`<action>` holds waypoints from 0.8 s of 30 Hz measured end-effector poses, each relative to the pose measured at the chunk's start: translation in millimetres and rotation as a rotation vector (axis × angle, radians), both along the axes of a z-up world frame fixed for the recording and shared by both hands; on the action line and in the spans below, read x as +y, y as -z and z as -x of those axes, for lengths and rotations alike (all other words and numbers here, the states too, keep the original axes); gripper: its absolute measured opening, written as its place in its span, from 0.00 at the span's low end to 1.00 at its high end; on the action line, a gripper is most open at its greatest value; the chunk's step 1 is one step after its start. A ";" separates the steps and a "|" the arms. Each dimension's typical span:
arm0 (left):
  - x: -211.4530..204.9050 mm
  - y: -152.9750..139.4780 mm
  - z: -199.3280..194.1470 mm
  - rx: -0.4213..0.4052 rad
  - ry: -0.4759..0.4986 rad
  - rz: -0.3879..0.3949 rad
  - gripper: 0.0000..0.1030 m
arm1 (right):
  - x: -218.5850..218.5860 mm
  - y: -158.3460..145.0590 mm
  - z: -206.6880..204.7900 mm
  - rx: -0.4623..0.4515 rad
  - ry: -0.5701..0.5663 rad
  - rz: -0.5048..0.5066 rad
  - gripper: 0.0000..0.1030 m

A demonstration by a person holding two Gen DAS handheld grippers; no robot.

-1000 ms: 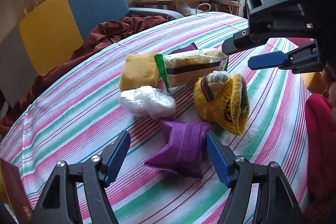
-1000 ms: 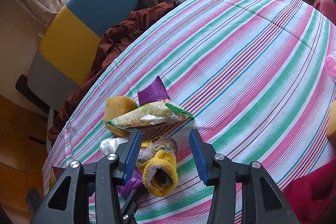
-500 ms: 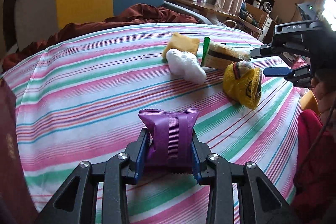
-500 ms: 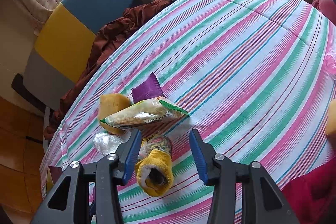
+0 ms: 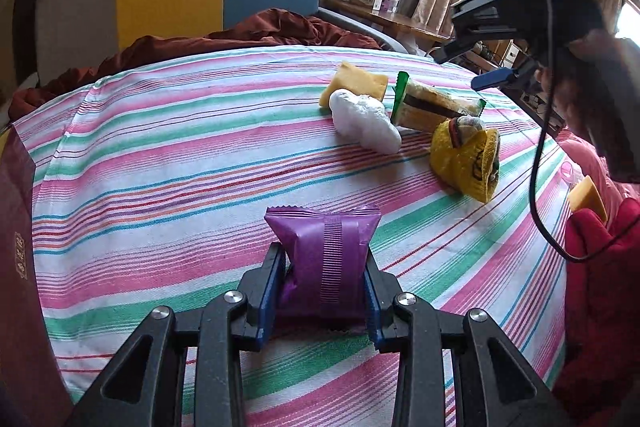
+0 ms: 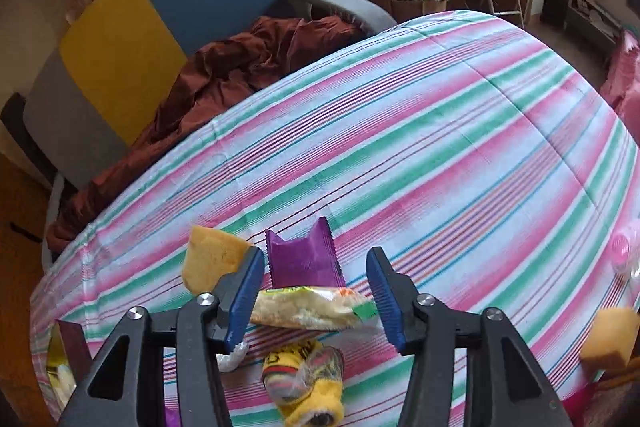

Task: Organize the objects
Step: 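Grasp a purple packet with left tool while right tool grasps another purple packet, then drop purple packet into tray with left tool while right tool holds its packet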

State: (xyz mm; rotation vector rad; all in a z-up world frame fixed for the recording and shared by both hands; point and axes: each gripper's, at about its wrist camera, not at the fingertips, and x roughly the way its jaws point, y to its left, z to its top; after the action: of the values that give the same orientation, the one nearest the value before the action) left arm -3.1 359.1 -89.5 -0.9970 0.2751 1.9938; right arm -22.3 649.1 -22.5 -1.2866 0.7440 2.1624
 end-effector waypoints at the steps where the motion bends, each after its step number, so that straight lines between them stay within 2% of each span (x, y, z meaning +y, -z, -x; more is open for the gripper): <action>1: -0.4 0.2 0.4 -0.003 0.000 -0.003 0.35 | -0.6 5.3 10.5 -0.041 -0.023 -0.016 0.55; 5: -0.7 1.0 1.2 -0.009 0.001 -0.010 0.35 | -0.3 32.4 36.6 -0.190 -0.070 -0.047 0.56; 9: 0.4 2.4 2.3 -0.014 0.002 -0.018 0.35 | -0.5 51.0 41.5 -0.182 -0.074 -0.008 0.56; 10: 0.3 2.4 2.1 -0.013 0.002 -0.018 0.35 | -2.2 54.4 41.2 -0.190 -0.073 -0.031 0.45; 11: 0.0 2.4 1.7 -0.011 0.002 -0.017 0.35 | -4.5 58.6 40.4 -0.192 -0.085 -0.040 0.41; 13: -0.4 2.4 1.2 -0.008 0.002 -0.017 0.35 | -9.5 58.1 35.9 -0.173 -0.103 -0.084 0.36; 15: -0.2 2.8 0.3 -0.002 0.002 -0.015 0.35 | -8.6 52.3 27.1 -0.135 -0.086 -0.109 0.35; 20: 1.5 3.0 -0.8 0.012 0.002 -0.008 0.35 | -6.1 4.0 -4.7 0.054 -0.030 -0.179 0.35; 24: 1.2 2.9 -2.7 0.023 0.002 -0.001 0.35 | -26.9 -24.4 -11.7 0.118 -0.080 -0.197 0.35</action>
State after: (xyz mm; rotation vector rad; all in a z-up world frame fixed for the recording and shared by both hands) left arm -0.4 360.3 -92.4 -0.9733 0.2869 2.0047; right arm -10.6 622.2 1.9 -1.1129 0.5162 2.3269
